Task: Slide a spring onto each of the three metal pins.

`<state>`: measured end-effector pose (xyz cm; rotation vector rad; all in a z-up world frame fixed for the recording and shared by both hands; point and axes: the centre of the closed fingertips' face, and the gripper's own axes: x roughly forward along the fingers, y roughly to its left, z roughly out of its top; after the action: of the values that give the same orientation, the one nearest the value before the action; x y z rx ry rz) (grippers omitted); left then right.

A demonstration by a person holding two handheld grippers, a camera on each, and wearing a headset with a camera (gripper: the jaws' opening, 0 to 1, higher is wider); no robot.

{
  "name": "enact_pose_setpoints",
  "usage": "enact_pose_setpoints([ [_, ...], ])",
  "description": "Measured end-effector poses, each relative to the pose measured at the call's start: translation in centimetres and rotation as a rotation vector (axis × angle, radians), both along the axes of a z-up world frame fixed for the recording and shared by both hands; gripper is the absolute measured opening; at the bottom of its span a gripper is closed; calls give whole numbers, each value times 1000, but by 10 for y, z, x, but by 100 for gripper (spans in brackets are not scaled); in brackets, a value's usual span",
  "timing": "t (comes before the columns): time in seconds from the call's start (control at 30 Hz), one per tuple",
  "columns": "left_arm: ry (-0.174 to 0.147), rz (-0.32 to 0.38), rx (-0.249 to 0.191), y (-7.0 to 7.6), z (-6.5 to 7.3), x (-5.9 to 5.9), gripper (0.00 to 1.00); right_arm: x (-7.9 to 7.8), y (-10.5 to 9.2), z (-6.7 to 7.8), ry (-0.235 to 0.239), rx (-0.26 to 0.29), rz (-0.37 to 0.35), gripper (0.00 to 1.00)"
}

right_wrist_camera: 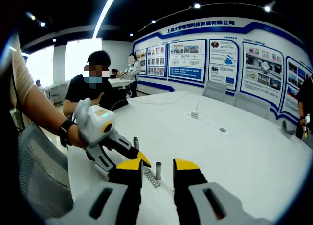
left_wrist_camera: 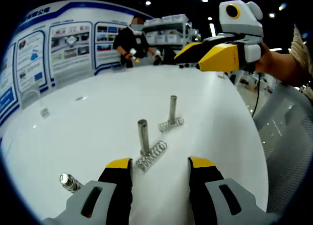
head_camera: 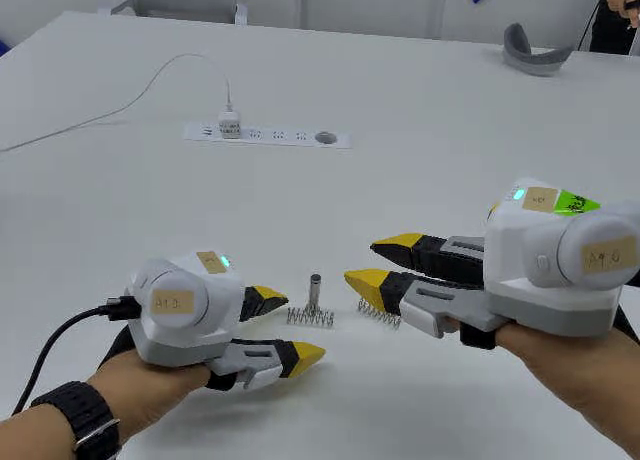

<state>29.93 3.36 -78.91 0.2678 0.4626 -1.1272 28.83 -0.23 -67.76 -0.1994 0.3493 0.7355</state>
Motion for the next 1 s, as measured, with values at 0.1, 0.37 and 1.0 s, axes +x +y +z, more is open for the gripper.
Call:
enact_pose_setpoints([
  [0.1, 8, -1, 8, 2, -4, 0, 45, -1, 0, -2, 4, 4, -3, 26],
  [0.37, 10, -17, 15, 0, -6, -5, 41, -3, -2, -5, 9, 6, -8, 26],
  [1.0, -42, -46, 63, -1, -8, -6, 22, -1, -3, -5, 10, 13, -11, 25],
])
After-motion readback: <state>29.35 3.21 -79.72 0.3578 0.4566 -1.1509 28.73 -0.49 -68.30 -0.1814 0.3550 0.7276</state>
